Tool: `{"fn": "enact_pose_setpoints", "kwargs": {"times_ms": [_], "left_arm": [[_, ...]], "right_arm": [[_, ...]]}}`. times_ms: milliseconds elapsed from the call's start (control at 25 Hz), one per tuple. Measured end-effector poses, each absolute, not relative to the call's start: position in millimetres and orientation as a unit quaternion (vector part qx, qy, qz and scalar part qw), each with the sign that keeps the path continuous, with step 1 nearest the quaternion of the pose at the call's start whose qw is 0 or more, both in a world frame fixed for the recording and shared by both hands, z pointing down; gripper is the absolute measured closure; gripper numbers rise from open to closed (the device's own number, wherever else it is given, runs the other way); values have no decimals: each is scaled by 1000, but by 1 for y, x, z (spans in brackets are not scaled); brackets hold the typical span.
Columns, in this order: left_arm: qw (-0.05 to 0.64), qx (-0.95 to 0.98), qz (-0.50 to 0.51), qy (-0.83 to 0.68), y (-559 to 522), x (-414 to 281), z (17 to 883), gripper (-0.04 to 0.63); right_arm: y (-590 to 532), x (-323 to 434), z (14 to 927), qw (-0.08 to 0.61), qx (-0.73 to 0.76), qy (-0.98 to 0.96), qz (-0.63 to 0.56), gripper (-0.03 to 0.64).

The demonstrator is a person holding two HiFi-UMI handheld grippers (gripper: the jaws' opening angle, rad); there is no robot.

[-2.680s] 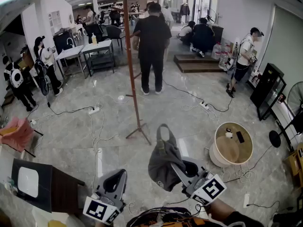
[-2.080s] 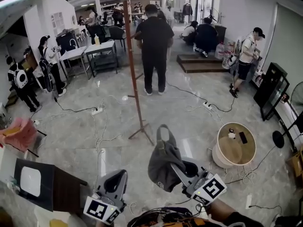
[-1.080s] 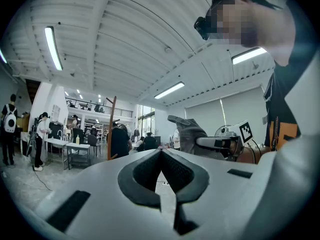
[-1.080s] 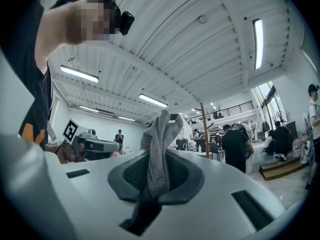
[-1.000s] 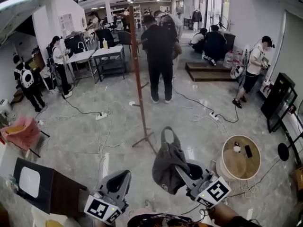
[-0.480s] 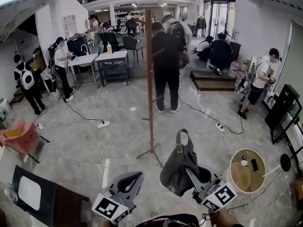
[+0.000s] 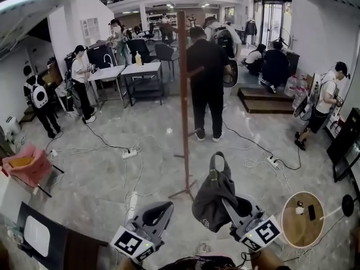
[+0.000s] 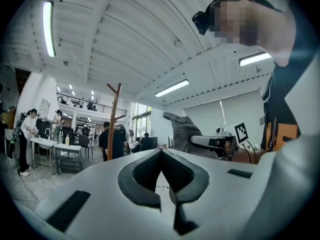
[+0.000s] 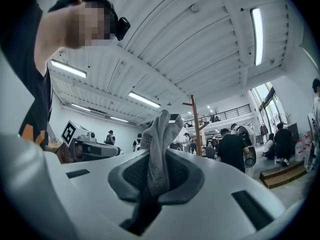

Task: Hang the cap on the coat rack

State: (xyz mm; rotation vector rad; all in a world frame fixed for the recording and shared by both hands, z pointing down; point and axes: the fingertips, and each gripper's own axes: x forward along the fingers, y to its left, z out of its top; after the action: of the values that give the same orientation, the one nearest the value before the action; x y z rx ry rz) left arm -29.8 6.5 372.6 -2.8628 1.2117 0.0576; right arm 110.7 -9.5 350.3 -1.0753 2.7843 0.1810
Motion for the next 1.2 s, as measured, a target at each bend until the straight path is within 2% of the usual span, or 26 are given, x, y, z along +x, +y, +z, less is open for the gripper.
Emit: {"fn": "enact_pose_setpoints", "kwargs": {"times_ms": [400,920,1200], "left_arm": [[15,-902,38,431,-108,-20,358,572],[21,-922,38,384,-254,-82,361,572],[-8,-934,39,355,-329,-116,367,572]], "right_arm": [[-134,120,343,75,-321,942,66,569],[-278,39,340,63,-344,934,79,569],[-350,3,343,55,-375,923,73,569]]}}
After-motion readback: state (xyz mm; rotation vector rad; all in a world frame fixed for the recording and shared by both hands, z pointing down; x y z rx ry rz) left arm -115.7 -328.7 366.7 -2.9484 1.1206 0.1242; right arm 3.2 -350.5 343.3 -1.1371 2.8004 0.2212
